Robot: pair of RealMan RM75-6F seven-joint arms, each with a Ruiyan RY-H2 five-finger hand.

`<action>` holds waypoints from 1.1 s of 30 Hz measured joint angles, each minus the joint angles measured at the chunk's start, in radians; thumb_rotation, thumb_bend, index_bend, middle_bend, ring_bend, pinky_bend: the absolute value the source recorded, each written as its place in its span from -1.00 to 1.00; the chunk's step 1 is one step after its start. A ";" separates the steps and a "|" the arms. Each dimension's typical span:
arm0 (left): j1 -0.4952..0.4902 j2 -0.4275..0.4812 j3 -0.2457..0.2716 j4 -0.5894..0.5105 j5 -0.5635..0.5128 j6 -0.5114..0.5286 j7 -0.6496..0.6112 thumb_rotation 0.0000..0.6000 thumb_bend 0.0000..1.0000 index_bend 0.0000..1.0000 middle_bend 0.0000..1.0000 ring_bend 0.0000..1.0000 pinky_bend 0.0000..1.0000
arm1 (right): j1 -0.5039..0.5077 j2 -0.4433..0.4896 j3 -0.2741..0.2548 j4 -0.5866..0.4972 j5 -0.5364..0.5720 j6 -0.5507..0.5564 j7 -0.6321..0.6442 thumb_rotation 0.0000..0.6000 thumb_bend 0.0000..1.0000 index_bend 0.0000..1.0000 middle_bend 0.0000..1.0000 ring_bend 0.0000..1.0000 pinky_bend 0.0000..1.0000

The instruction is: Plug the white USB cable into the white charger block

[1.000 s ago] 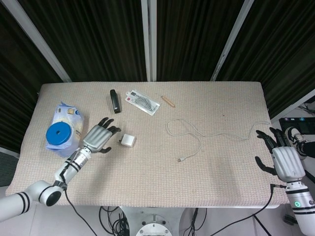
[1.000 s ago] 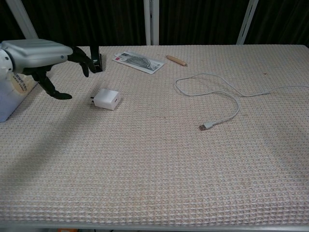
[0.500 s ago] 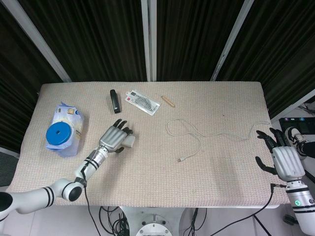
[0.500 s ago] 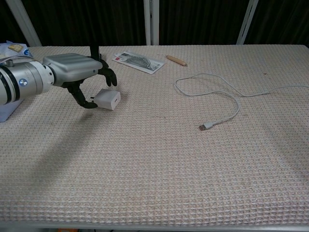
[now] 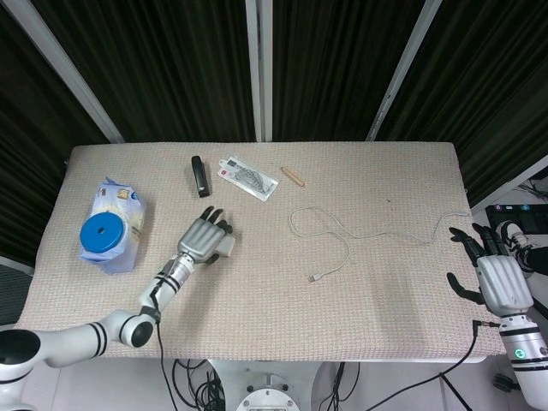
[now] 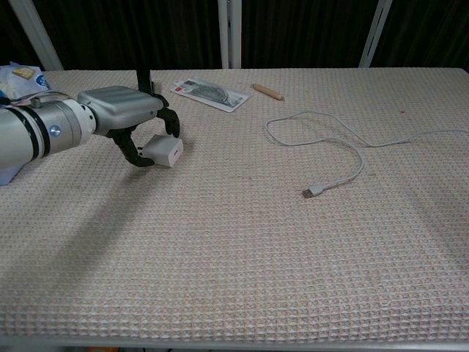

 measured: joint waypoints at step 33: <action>0.048 0.055 0.019 -0.081 -0.020 0.082 -0.094 1.00 -0.24 -0.06 -0.14 -0.63 -0.81 | 0.103 -0.023 0.001 -0.027 -0.079 -0.119 -0.065 1.00 -0.43 -0.44 -0.37 -0.95 -1.00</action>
